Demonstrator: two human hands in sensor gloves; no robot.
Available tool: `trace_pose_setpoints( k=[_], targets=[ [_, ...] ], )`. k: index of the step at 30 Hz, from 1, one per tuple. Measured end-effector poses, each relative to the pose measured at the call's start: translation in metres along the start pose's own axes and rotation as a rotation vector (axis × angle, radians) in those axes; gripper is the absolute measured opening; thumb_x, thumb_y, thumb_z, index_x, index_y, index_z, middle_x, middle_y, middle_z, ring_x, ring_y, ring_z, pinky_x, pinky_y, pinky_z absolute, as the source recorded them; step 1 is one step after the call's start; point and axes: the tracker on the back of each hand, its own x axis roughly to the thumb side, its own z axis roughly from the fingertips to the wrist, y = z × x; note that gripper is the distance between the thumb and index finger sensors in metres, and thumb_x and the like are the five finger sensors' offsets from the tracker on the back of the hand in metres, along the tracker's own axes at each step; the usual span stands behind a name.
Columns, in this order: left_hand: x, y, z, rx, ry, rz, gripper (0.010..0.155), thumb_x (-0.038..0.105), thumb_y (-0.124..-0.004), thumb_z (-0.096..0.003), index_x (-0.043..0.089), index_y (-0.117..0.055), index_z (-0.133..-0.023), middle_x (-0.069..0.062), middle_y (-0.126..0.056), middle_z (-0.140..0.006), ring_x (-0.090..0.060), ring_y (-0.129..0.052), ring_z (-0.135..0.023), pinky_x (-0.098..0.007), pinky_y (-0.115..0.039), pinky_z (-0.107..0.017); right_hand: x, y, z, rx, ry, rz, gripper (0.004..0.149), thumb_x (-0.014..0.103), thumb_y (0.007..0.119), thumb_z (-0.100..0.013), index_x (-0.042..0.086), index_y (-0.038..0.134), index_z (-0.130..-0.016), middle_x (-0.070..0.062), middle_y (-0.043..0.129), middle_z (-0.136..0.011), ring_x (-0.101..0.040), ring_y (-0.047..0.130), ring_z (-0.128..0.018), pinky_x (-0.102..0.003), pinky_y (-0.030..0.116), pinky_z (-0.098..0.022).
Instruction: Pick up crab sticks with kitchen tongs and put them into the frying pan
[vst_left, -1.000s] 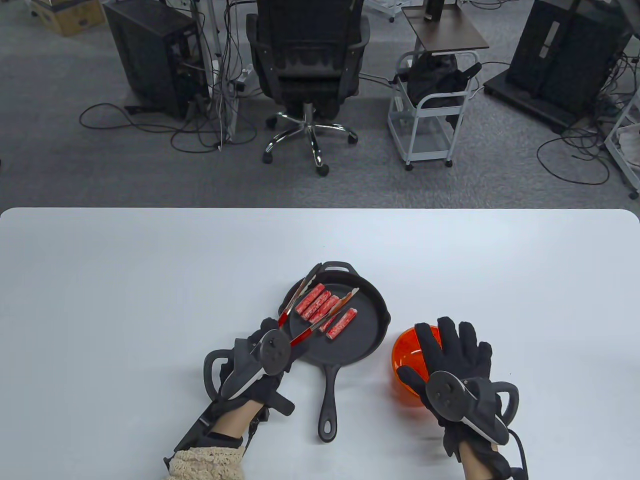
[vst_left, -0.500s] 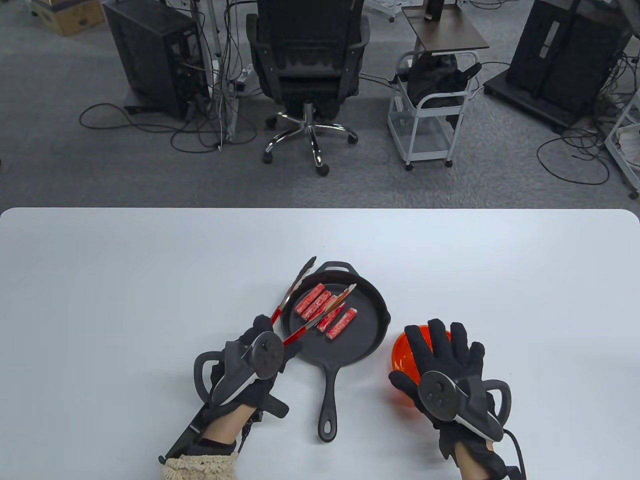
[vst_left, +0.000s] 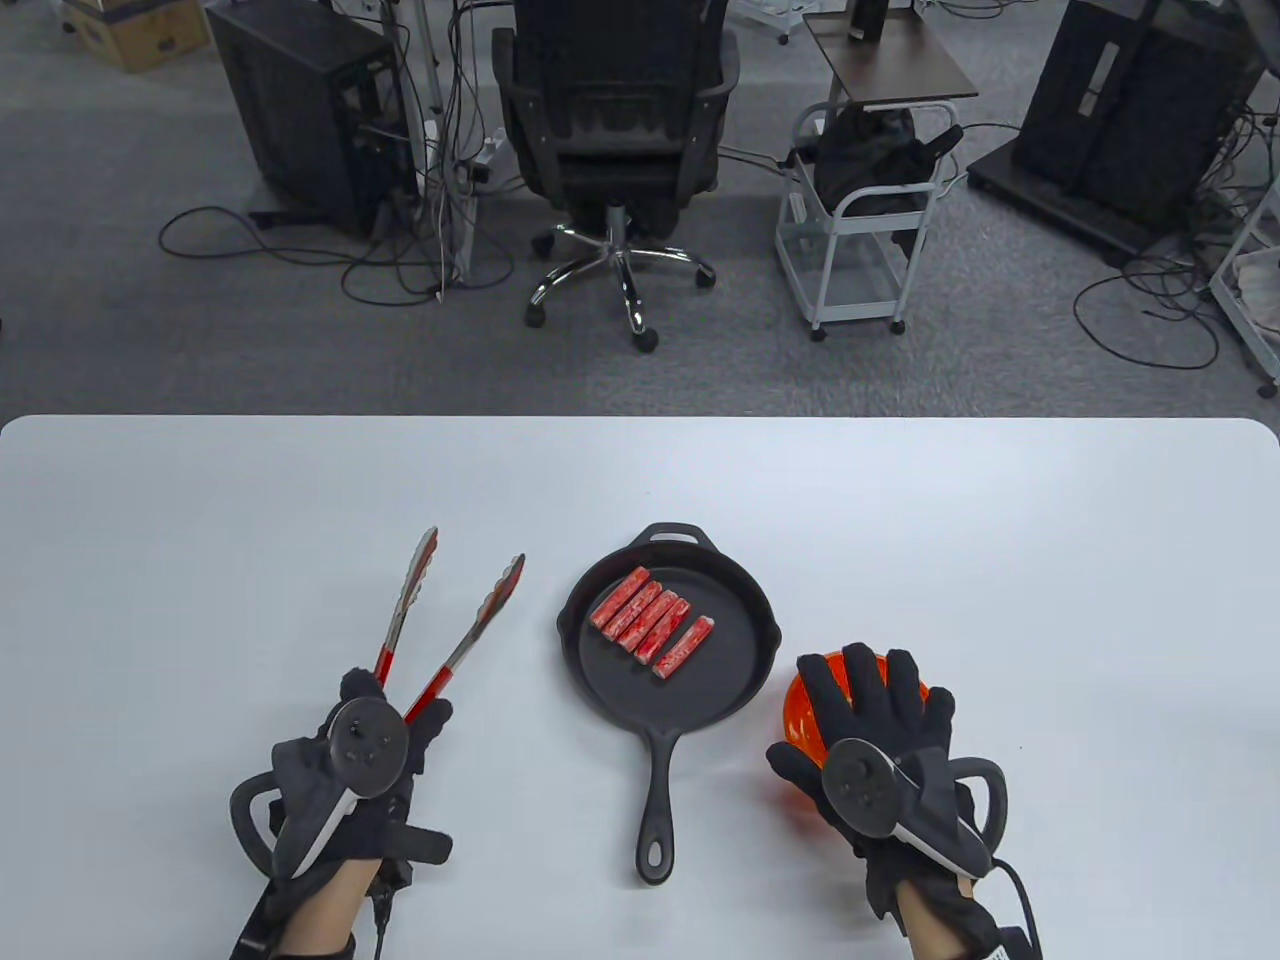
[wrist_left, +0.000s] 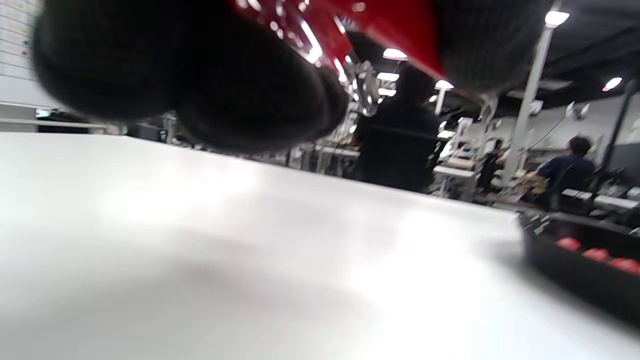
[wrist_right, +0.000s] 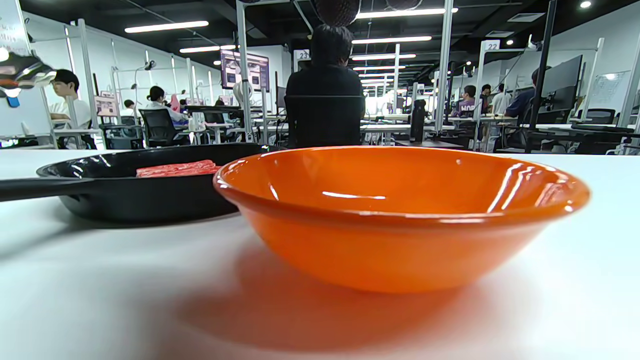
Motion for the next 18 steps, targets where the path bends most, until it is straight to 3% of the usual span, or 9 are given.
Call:
trace_pose_setpoints(
  k=[6,18],
  targets=[
    [-0.012,-0.019,-0.008,-0.057,0.056,-0.044,0.093,0.071,-0.068,-0.0557,-0.003,-0.061,-0.111,-0.008,-0.095,-0.081,-0.018,-0.104,-0.033,-0.043,-0.089,-0.03,0.005,0.003,0.0,0.016,-0.015,0.006,0.085,0.071,0.044,-0.051,0.027,0.025,-0.121,-0.021,0.03,-0.125,-0.056,0.026,-0.109,-0.079,0.034,-0.07],
    [-0.003,-0.04,-0.015,-0.136,0.044,-0.131,0.094,0.072,-0.068,-0.0553,-0.003,-0.06,-0.111,-0.007,-0.094,-0.082,-0.018,-0.104,-0.034,-0.044,-0.089,-0.032,0.009,0.004,0.0,0.034,-0.019,0.008,0.084,0.07,0.044,-0.051,0.027,0.025,-0.121,-0.021,0.03,-0.125,-0.056,0.026,-0.109,-0.078,0.034,-0.07]
  ],
)
